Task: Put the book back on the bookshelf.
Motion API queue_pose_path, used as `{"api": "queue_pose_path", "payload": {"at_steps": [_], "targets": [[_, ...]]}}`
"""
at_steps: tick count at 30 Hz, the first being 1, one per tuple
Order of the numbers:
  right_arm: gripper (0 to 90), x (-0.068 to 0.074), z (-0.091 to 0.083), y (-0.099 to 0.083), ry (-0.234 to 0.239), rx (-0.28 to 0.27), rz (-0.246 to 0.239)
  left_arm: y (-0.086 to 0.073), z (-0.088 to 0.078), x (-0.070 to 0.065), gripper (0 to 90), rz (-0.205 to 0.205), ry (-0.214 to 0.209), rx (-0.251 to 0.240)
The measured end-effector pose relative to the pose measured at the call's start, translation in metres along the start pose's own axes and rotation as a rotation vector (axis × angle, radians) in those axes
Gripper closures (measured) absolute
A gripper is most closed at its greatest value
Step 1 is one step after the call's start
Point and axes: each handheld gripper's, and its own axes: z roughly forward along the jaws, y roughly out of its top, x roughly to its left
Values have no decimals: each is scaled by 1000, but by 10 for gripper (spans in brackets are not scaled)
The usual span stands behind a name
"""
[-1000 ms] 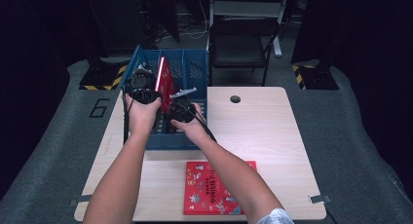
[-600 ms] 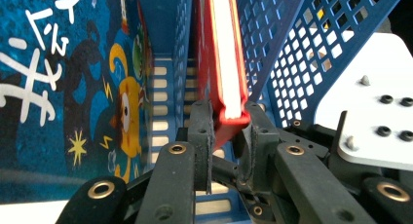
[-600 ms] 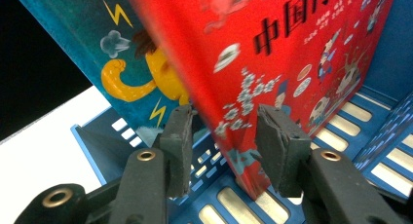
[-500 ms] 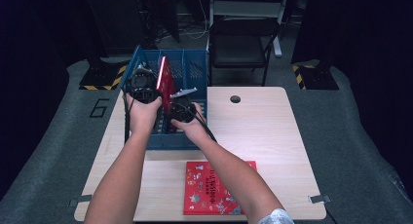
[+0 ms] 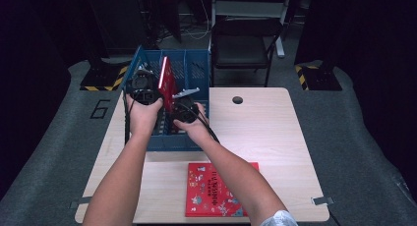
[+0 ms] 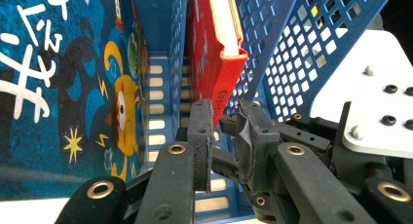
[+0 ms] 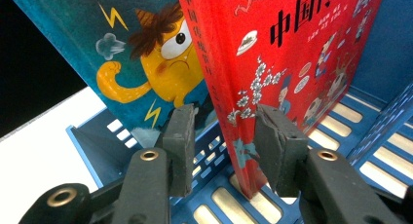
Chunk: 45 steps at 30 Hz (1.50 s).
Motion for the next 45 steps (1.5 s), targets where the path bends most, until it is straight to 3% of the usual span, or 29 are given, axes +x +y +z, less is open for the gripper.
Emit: {"api": "queue_pose_path", "payload": {"at_steps": [9,11,13,16,18,19,21,30,37,45], "targets": [[606,2,4,3,-12,22,10,-2,-8,-1,691,34,-10,-18],[627,-2,7,5,-27,15,-7,-3,-8,-2,674,35,-15,-22],[626,-3,6,5,-20,24,12,-4,-9,-1,658,44,-14,-22],[626,-6,8,6,-7,21,-10,-5,-10,1,650,50,-13,-26],[634,-3,8,7,-11,36,-1,-6,-12,3,649,37,-12,-27],[637,-5,9,8,-13,23,-31,-7,-13,4,649,46,-12,-27],[636,-4,10,9,-8,25,-24,-7,-14,5,643,24,-10,-35],[646,-6,11,11,-22,18,-1,-10,-16,7,636,28,-12,-34],[629,-6,11,8,-1,16,37,-11,-16,8,632,29,-19,-35],[597,2,-2,5,10,3,11,-17,-16,12,613,40,-38,-35]]}}
